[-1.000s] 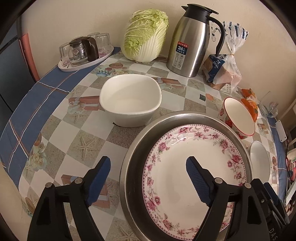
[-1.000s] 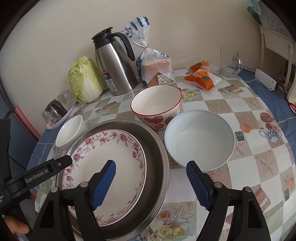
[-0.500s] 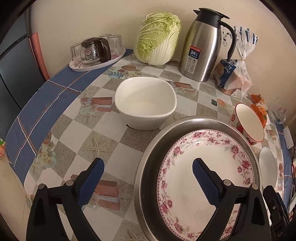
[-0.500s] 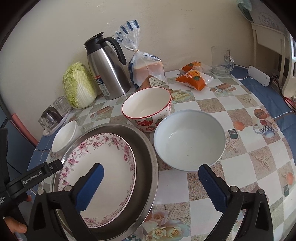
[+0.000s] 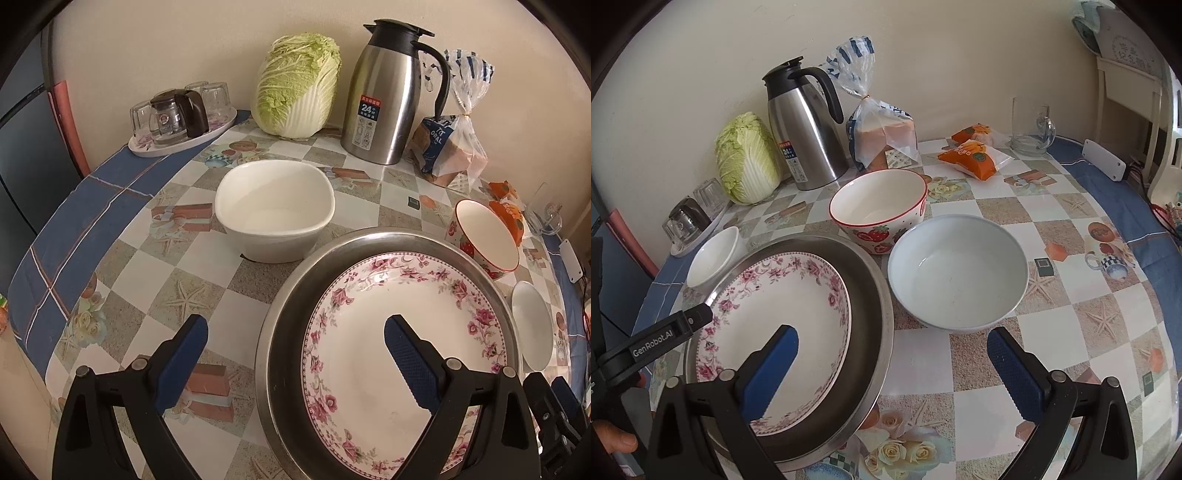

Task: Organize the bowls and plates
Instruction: 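Move both grippers to the rim of the red-rimmed strawberry bowl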

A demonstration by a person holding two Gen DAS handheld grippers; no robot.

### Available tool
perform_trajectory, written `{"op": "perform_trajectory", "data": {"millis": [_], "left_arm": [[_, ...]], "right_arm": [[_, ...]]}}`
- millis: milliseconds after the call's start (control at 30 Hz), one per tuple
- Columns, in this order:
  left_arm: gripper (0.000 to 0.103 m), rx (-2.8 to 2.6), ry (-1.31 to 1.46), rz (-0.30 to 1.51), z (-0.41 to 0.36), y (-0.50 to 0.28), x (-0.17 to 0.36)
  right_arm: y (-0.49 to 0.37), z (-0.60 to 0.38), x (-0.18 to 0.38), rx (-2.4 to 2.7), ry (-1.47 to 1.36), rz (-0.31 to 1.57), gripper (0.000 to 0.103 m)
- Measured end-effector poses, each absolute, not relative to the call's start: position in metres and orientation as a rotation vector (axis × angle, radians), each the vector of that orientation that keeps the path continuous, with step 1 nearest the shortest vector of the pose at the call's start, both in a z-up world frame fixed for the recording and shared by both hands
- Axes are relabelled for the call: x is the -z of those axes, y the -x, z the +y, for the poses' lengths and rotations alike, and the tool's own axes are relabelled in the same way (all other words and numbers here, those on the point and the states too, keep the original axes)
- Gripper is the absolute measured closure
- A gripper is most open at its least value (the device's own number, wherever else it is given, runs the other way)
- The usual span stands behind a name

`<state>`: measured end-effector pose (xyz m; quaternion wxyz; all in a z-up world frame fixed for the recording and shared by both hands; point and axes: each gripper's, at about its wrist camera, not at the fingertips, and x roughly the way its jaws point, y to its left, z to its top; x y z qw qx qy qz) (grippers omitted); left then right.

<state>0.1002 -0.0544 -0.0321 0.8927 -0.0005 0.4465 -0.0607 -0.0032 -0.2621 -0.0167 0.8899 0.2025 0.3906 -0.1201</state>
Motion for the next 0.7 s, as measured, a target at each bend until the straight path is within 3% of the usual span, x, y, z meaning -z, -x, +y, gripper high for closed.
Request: {"op": "perform_trajectory", "data": {"millis": [333, 700], "left_arm": [[0.006, 0.175, 0.013, 0.927, -0.059, -0.105, 0.023], [0.006, 0.266, -0.067, 0.931, -0.08, -0.151, -0.026]], "right_arm": [[0.005, -0.262, 0.008, 0.247, -0.412, 0.81, 0.0], [-0.023, -0.281, -0.018, 0.245, -0.4, 0.855, 0.0]]}}
